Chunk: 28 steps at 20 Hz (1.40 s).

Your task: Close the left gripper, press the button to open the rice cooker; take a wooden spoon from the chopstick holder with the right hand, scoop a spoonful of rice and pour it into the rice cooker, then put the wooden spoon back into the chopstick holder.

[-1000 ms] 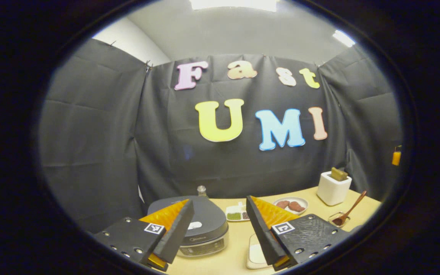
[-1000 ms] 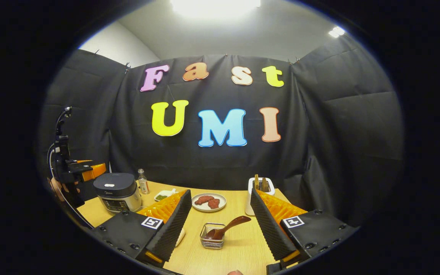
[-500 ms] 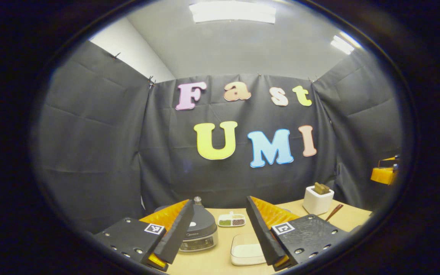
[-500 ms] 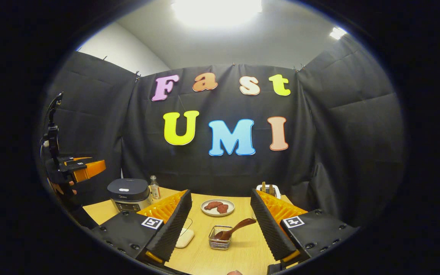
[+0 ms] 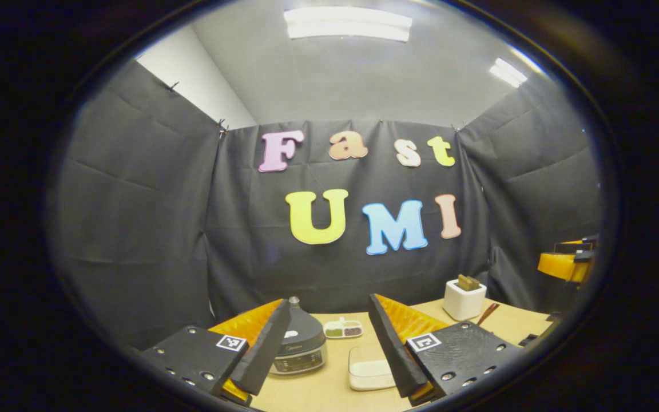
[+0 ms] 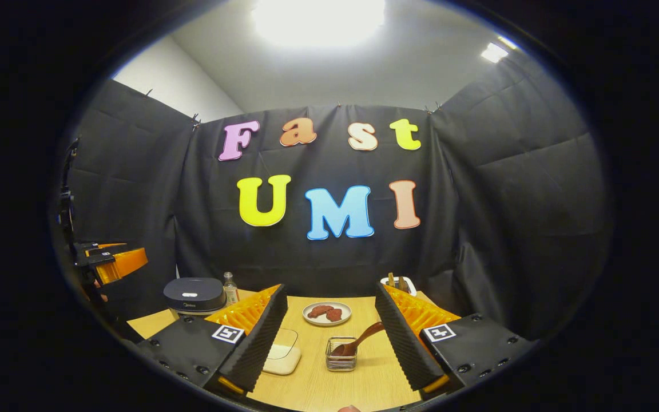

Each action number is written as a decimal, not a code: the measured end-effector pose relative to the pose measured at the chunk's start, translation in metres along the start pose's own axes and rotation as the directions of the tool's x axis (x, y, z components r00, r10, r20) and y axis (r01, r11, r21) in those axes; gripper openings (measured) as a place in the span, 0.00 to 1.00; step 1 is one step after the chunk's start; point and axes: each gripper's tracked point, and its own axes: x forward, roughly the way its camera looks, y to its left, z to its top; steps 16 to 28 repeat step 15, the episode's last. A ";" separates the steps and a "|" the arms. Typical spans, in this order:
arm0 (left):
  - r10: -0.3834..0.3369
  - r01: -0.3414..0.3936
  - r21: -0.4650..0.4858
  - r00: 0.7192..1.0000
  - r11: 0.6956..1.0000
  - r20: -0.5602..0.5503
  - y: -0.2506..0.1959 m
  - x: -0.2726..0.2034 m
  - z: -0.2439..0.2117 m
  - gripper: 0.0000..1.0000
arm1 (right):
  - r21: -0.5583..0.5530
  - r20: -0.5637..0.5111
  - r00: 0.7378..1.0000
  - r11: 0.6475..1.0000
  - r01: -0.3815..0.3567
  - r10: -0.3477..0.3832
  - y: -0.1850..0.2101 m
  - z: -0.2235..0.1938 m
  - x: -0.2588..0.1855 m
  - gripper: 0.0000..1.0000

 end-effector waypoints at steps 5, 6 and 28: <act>-0.008 0.008 0.007 1.000 1.000 0.014 0.007 -0.010 0.006 0.83 | -0.002 -0.002 1.000 1.000 0.019 -0.019 0.002 0.003 -0.005 0.98; -0.010 0.010 0.002 1.000 1.000 0.016 0.009 -0.010 0.007 0.83 | -0.003 0.001 1.000 1.000 0.023 -0.023 0.001 0.005 -0.005 0.98; -0.018 0.018 -0.009 1.000 1.000 0.022 0.011 -0.007 0.013 0.83 | -0.006 0.014 0.999 0.999 0.034 -0.034 0.002 0.009 -0.002 0.98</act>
